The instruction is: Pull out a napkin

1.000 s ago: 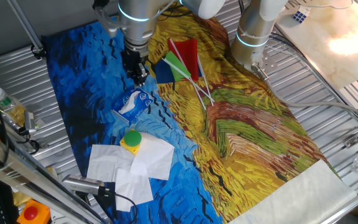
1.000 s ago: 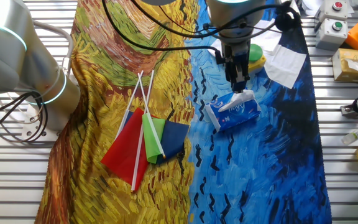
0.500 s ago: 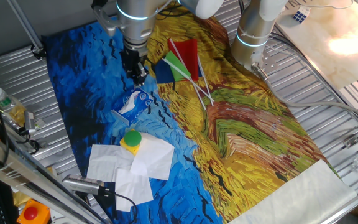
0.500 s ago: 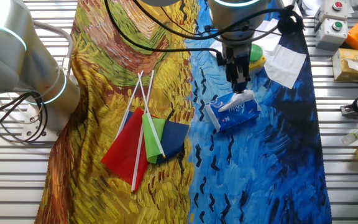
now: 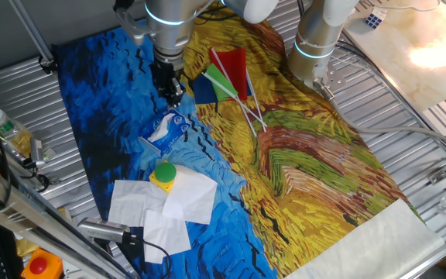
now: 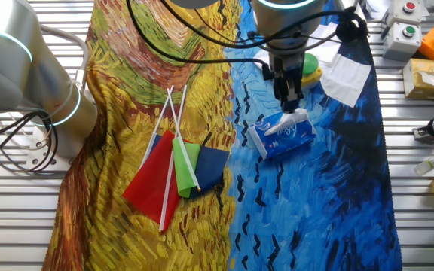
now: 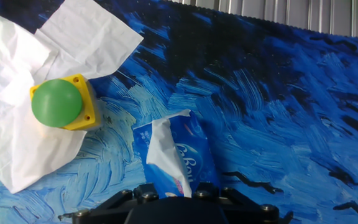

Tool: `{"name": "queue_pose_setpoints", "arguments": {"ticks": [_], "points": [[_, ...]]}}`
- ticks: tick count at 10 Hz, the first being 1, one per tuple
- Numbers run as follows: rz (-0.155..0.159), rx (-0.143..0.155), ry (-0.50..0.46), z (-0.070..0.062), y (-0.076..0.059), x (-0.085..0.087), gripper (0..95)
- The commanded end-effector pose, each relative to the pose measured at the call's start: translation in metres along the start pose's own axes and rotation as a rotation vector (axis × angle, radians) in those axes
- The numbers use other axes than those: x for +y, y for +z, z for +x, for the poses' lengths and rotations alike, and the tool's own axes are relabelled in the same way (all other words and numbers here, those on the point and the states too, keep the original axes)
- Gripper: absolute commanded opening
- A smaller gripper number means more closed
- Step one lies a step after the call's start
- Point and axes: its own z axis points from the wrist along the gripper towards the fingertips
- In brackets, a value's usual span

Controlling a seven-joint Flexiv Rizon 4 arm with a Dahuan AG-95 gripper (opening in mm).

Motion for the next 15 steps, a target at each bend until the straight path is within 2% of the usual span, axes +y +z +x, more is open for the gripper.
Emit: {"name": "queue_pose_setpoints", "arguments": {"ticks": [1,6,8,10,15], "points": [[-0.009,-0.014,0.001,0.001,0.016,0.001,38.0],[-0.046,-0.020,0.046,0.002,0.046,0.013,38.0],[-0.052,-0.034,0.062,0.007,0.063,0.017,38.0],[-0.052,-0.050,0.072,0.010,0.073,0.021,38.0],[-0.053,-0.060,0.088,0.012,0.079,0.023,38.0]]}}
